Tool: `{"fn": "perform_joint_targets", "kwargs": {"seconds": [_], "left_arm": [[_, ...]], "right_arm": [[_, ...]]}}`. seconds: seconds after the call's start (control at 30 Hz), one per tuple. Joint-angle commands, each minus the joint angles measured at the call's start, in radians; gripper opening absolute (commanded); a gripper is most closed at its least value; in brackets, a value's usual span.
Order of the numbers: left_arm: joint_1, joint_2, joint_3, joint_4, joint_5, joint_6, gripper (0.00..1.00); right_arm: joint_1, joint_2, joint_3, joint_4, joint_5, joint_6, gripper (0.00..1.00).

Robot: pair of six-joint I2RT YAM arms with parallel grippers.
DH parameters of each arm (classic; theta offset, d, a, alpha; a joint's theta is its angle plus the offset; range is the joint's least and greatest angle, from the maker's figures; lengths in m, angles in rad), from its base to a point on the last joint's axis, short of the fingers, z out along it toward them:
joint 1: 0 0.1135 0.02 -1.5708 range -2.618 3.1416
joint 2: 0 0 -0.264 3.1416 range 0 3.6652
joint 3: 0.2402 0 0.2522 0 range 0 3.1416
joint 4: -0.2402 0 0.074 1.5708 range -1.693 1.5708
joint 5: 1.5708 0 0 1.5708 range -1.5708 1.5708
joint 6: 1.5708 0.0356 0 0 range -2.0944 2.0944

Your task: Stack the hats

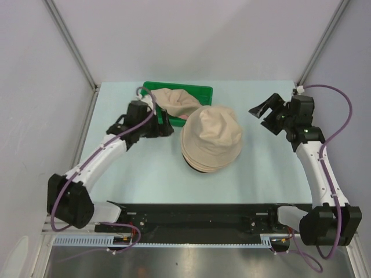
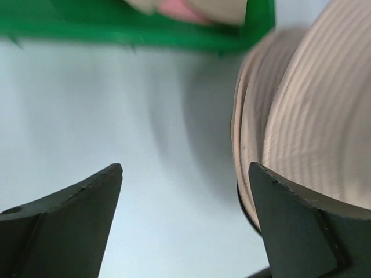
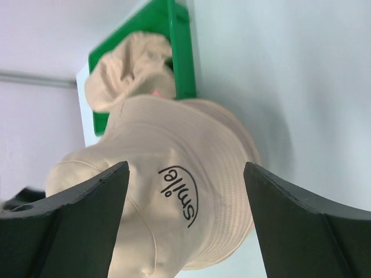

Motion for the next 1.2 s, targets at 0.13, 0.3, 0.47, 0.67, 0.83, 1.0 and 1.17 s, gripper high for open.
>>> {"fn": "perform_joint_targets", "kwargs": {"seconds": [0.13,0.3,0.47,0.67,0.83,1.0,1.17], "left_arm": [[0.134,0.015,0.17,0.081,0.022,0.035,0.96],[0.186,0.164,0.242,0.229,0.148,-0.063,0.91],[0.203,0.339,0.346,0.248,0.148,-0.136,0.87],[0.204,0.468,0.405,0.265,0.106,-0.181,0.87],[0.206,0.568,0.463,0.299,0.095,-0.183,0.88],[0.206,0.646,0.517,0.377,0.097,-0.178,0.67],[0.209,0.669,0.572,0.417,0.099,-0.161,0.05]], "right_arm": [[-0.063,-0.108,0.031,0.008,0.06,-0.063,0.86],[-0.063,-0.135,-0.003,0.025,0.043,-0.046,0.85],[-0.063,-0.14,-0.017,0.033,0.035,-0.037,0.86],[-0.066,-0.116,0.0,0.042,0.035,-0.035,0.85],[-0.069,-0.077,0.029,0.044,0.023,-0.043,0.85],[-0.076,-0.053,0.049,0.018,0.012,-0.064,0.85],[-0.084,-0.019,0.068,0.01,-0.003,-0.081,0.85]]}}
